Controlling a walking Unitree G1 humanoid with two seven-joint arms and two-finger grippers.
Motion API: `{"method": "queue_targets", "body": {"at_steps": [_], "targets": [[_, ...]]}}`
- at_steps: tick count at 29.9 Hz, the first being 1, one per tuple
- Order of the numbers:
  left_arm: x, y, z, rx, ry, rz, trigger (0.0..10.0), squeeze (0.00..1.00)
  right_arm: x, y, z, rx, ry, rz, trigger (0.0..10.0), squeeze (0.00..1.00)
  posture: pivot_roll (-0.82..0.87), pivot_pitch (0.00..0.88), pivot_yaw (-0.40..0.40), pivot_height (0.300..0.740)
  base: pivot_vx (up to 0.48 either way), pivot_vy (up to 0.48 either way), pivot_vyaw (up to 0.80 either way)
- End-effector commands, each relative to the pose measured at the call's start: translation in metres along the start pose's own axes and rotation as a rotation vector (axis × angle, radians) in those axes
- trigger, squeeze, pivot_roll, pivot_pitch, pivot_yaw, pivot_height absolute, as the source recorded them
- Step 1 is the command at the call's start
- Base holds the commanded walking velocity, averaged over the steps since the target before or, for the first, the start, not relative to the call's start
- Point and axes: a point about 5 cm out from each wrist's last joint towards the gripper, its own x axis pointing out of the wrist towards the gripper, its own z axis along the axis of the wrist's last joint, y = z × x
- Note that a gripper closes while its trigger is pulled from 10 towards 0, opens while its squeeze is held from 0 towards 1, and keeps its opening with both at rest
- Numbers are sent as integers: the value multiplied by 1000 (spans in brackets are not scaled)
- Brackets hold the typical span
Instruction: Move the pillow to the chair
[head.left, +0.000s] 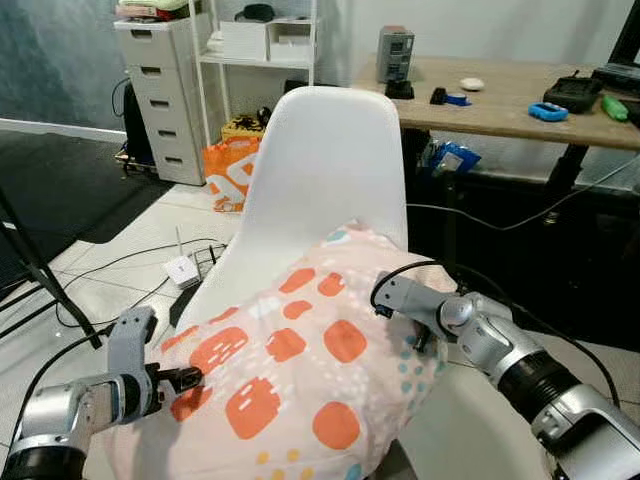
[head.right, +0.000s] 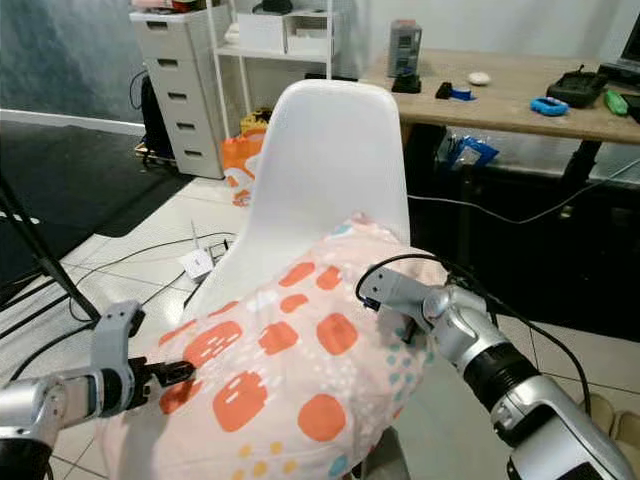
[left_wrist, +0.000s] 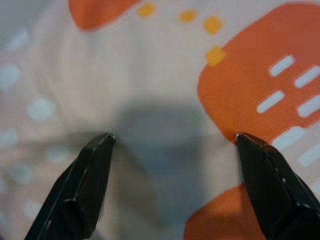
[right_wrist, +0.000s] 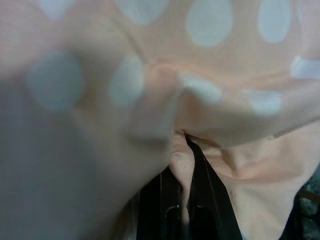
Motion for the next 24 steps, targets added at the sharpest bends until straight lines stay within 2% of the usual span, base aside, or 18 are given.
{"method": "queue_targets", "body": {"at_steps": [1,3,4,7,8,11,13,20,21,23,24], "targets": [[-3,13,-4,-78,-13,72,10000,0,0,5,7,-7,-37,12,10000,0,-163,34,2,520,0,0,0],[-8,24,-3,-138,-59,153,10000,0,0,5,8,-5,-41,12,10000,0,-164,34,4,510,0,0,0],[-8,24,-3,-138,-59,153,10000,0,0,5,8,-5,-41,12,10000,0,-164,34,4,510,0,0,0],[-17,40,0,-202,-134,283,10000,0,0,5,8,-3,-42,11,10000,0,-164,34,4,495,0,0,0],[-17,40,0,-202,-134,283,10000,0,0,5,8,-3,-42,11,10000,0,-164,34,4,495,0,0,0],[-31,54,1,-252,-179,377,10000,0,0,5,8,0,-41,10,10000,0,-165,38,5,480,0,0,0],[-38,60,-4,-260,-163,407,10000,0,-1,4,7,2,-40,6,10000,0,-163,38,4,470,0,0,0],[-43,66,-14,-284,-103,402,10000,0,-1,2,7,7,-41,1,10000,0,-162,40,9,455,0,0,0],[-46,62,-25,-392,-50,280,10000,0,-2,1,7,14,-41,-5,10000,0,-162,40,7,445,0,0,0],[-46,62,-25,-392,-50,280,10000,0,-2,1,7,14,-41,-5,10000,0,-162,40,7,445,0,0,0],[-46,58,-27,-433,-36,221,10000,0,-2,1,7,16,-40,-7,10000,0,-162,40,7,440,0,0,0]]}}
